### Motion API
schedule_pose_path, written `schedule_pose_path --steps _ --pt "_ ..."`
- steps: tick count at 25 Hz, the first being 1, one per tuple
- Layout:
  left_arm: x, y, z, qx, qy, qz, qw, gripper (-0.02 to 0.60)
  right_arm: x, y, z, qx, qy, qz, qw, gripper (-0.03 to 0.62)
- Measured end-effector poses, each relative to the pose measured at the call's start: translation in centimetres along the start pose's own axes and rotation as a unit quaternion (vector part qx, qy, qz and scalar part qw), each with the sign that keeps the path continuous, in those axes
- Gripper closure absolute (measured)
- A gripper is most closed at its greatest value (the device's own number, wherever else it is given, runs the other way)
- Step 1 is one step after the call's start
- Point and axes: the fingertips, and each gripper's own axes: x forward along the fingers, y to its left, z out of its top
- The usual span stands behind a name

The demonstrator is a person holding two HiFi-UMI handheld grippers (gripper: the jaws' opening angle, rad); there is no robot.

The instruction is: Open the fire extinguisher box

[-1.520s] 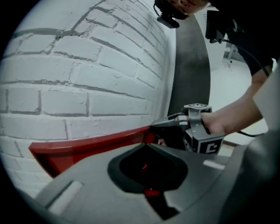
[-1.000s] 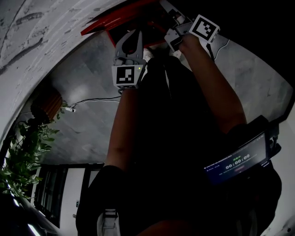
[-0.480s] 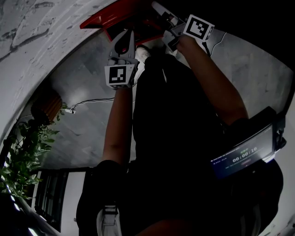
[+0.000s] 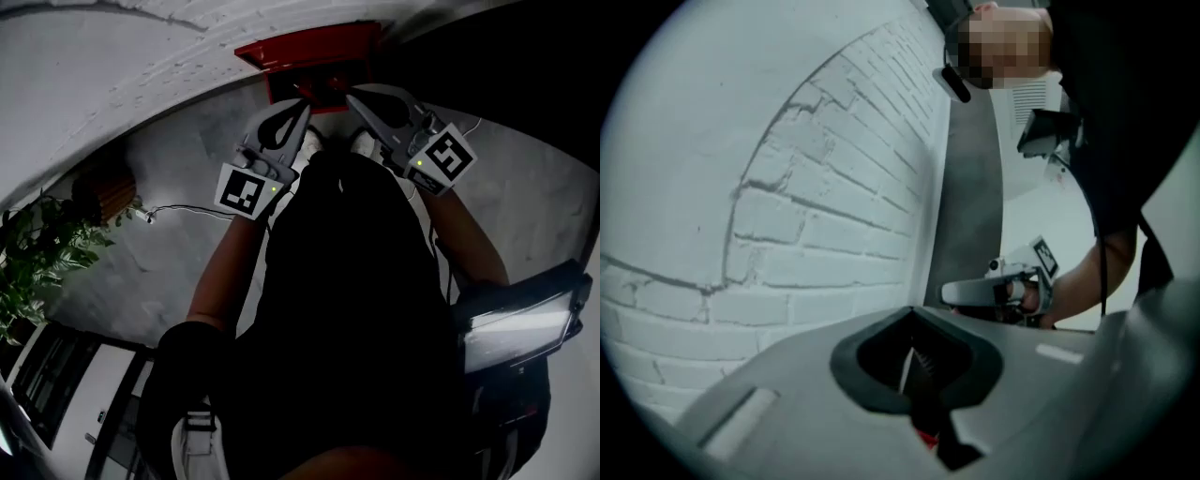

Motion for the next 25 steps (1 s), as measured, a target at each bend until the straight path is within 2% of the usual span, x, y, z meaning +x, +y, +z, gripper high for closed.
schedule_pose_path --steps 3,8,12,16,21,25 --pt "-1.8 -1.8 4.4 0.0 -0.022 -0.014 0.9996 0.58 -0.4 4.3 3.7 -0.055 0.005 0.033 0.998 0.585" --pt "-3.2 -3.6 6.8 0.02 -0.023 -0.022 0.9993 0.58 -0.5 6.9 6.1 -0.092 0.015 0.06 0.994 0.585" --pt "-4.6 -4.2 9.4 0.019 -0.042 -0.02 0.9987 0.58 -0.5 8.9 8.4 -0.1 0.002 0.081 0.992 0.585" --pt "-4.9 -4.4 10.3 0.029 -0.05 -0.02 0.9981 0.58 -0.1 9.5 8.9 -0.112 -0.004 0.094 0.989 0.585" --pt "-4.9 -5.2 12.9 0.03 -0.054 -0.031 0.9976 0.58 -0.6 10.6 11.5 -0.12 -0.009 0.089 0.989 0.585" --pt "-4.8 -5.6 13.3 0.038 -0.057 -0.04 0.9969 0.58 -0.7 10.6 11.6 -0.127 -0.006 0.089 0.988 0.585"
